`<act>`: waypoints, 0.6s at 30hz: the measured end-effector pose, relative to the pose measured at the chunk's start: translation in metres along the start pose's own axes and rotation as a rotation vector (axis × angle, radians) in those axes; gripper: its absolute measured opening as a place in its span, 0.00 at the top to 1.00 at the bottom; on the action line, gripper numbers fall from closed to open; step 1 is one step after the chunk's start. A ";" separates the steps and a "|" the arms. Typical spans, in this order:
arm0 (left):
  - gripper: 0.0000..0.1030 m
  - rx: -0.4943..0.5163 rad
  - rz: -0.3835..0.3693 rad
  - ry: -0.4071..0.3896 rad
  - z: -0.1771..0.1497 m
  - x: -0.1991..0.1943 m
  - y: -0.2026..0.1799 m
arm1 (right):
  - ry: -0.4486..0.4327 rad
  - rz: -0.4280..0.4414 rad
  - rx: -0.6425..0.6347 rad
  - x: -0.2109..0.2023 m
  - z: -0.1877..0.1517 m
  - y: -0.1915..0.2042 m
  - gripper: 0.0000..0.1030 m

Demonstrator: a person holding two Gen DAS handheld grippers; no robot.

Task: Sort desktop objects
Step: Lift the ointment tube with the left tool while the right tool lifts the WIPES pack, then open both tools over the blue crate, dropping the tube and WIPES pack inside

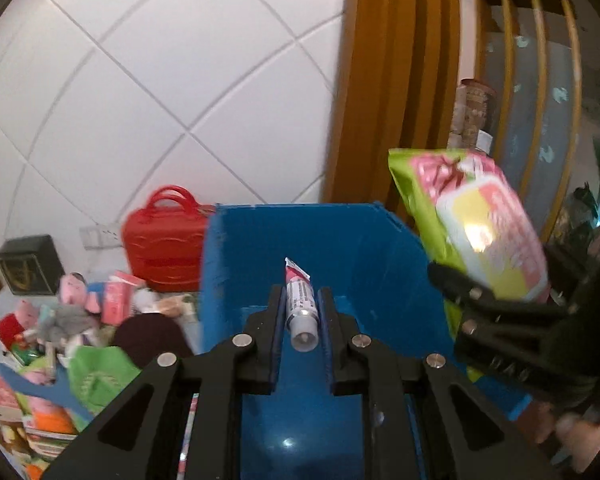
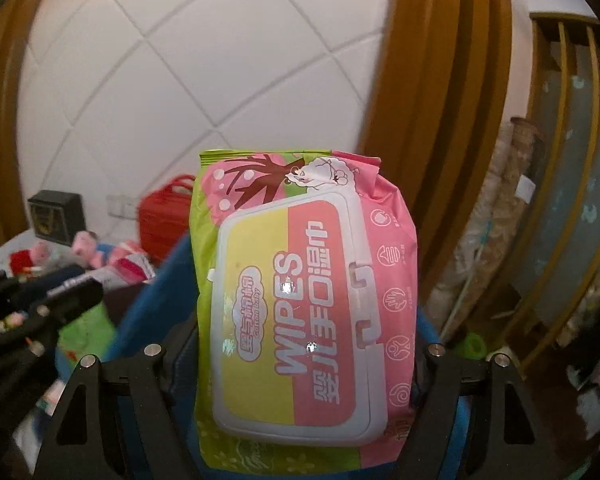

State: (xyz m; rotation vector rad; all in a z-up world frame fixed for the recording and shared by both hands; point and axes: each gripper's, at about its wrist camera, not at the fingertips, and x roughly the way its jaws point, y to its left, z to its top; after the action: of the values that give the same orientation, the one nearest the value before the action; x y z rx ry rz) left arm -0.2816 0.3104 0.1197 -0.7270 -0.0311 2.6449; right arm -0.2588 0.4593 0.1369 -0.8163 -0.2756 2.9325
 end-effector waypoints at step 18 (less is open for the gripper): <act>0.85 0.088 0.243 0.741 -0.067 0.327 -0.030 | 0.702 0.071 -0.026 0.312 -0.084 -0.051 0.25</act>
State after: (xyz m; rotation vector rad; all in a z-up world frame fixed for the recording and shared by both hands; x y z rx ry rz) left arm -0.4947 0.4572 -0.0938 -1.7109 0.3955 2.3947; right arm -0.4795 0.5621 -0.0813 -1.7947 -0.2237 2.4847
